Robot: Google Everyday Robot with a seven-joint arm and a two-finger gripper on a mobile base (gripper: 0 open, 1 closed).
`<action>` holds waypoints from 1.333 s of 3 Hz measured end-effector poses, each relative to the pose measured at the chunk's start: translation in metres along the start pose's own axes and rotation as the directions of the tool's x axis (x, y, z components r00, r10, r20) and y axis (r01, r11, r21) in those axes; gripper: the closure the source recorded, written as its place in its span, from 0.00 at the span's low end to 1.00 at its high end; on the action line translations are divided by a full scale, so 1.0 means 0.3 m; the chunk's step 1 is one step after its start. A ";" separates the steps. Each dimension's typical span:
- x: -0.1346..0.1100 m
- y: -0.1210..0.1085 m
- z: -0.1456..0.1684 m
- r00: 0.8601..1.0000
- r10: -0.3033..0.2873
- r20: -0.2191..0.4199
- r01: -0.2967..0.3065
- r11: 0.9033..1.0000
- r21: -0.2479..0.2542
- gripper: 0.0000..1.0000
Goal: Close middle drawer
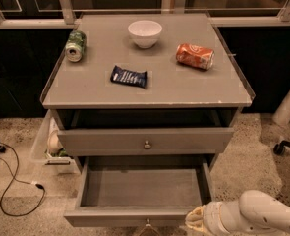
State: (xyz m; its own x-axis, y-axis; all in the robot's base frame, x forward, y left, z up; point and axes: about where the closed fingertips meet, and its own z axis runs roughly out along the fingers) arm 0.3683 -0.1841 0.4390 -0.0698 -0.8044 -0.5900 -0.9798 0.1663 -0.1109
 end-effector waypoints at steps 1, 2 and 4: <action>0.042 0.003 0.074 1.000 0.001 -0.008 -0.002 1.000 -0.022 1.00; 0.054 0.013 0.096 1.000 -0.007 -0.012 0.007 1.000 -0.028 1.00; 0.054 0.014 0.098 1.000 -0.008 -0.013 0.007 1.000 -0.029 0.61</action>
Offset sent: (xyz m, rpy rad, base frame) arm -0.0005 0.0033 -0.0404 -0.0217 0.0178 0.0284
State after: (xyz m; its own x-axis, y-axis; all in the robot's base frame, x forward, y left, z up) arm 0.3687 -0.1797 0.4053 -0.0645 -0.8128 -0.5790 -0.9853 0.1438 -0.0921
